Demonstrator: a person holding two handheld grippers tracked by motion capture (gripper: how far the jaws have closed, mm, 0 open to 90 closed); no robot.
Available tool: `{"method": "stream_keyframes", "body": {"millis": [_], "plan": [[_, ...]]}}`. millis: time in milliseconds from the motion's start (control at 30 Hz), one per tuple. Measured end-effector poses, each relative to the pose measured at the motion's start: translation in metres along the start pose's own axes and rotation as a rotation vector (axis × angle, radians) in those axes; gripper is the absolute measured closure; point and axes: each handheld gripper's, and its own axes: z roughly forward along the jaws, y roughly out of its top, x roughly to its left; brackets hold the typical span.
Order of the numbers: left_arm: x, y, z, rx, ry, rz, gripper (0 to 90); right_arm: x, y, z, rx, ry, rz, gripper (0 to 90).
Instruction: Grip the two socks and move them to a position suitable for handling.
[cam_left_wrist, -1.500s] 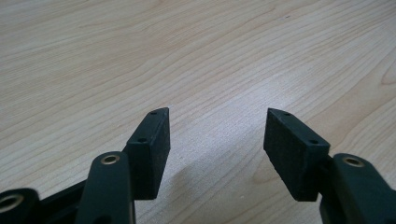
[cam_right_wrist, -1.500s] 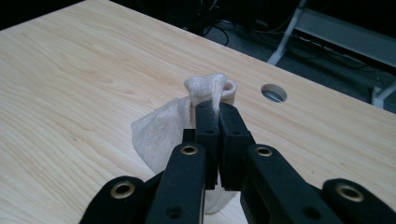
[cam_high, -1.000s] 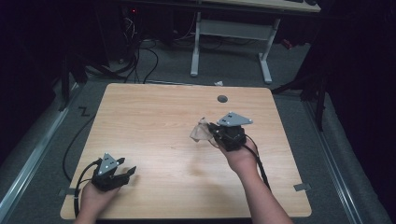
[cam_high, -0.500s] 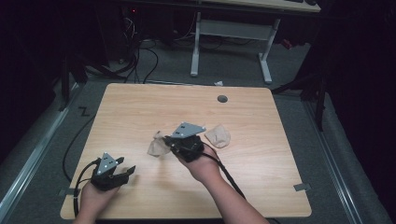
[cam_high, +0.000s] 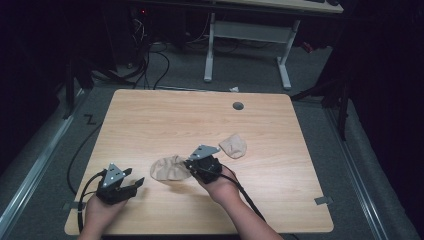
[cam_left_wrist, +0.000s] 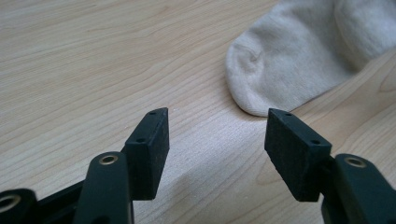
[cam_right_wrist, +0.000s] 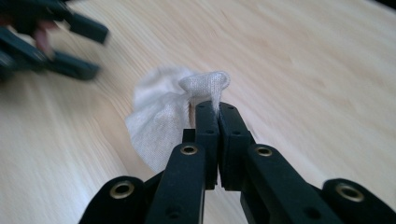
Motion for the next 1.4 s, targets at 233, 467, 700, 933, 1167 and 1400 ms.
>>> {"method": "stream_keyframes", "body": {"millis": [233, 467, 700, 933, 1167, 1400], "plan": [[-0.004, 0.001, 0.002, 0.007, -0.005, 0.005, 41.0, -0.017, -0.044, 0.0, 0.058, -0.014, 0.077, 88.6], [-0.013, 0.006, 0.007, 0.003, -0.051, -0.003, 43.1, -0.024, -0.072, -0.002, 0.076, -0.031, 0.123, 88.5], [-0.041, 0.04, 0.041, 0.028, -0.105, 0.027, 46.0, -0.028, -0.088, -0.005, 0.078, -0.05, 0.147, 88.2], [-0.049, 0.047, 0.076, 0.113, -0.133, -0.003, 76.8, -0.033, -0.094, -0.01, 0.073, -0.075, 0.154, 87.9], [-0.065, 0.037, 0.058, 0.11, -0.131, 0.048, 85.7, -0.033, -0.1, -0.014, 0.064, -0.09, 0.142, 86.4], [-0.067, 0.027, 0.04, 0.097, -0.114, 0.043, 68.4, -0.03, -0.101, -0.022, 0.041, -0.092, 0.147, 79.0]]}}
